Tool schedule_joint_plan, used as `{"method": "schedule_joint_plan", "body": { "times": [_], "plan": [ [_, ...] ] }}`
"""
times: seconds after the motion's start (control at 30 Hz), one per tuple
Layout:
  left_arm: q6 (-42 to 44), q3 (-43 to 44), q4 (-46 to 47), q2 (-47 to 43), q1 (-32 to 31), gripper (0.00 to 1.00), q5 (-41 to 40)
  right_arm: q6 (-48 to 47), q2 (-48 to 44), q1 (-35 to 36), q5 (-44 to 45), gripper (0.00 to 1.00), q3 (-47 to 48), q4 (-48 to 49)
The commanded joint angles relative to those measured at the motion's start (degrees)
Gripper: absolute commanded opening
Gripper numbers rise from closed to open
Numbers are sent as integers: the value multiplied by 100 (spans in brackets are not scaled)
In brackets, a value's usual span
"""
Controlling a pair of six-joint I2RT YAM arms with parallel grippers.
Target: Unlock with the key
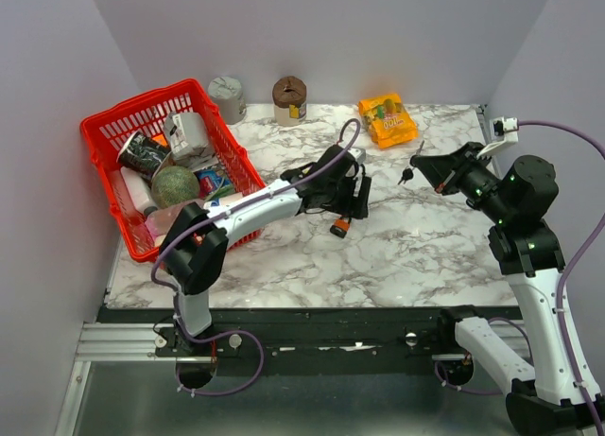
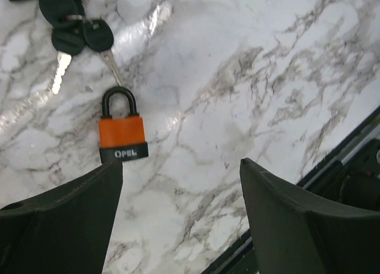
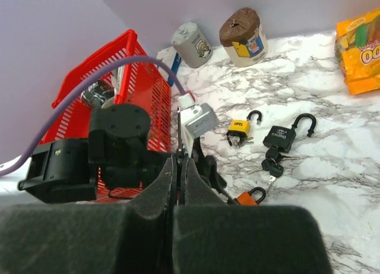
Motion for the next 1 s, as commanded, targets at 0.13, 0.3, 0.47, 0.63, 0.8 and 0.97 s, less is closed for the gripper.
{"method": "schedule_joint_plan", "body": {
  "times": [0.13, 0.3, 0.47, 0.63, 0.8, 0.97],
  "plan": [
    [495, 1545, -1309, 1404, 11, 86, -805, -151, -108, -8, 213, 1, 168, -163],
    [363, 1653, -1520, 1712, 55, 83, -990, -115, -222, -17, 301, 1, 98, -190],
    [302, 1345, -1345, 1747, 152, 83, -858, -107, -232, -8, 318, 1, 80, -181],
    [328, 1458, -1283, 1993, 152, 73, -401, -98, -179, -17, 266, 1, 80, -172],
    [398, 1459, -1371, 2143, 143, 72, -418, -98, -188, -8, 274, 1, 54, -172],
    [530, 1520, -1528, 2318, 46, 70, -532, -54, -161, -8, 265, 1, 19, -111]
  ]
}}
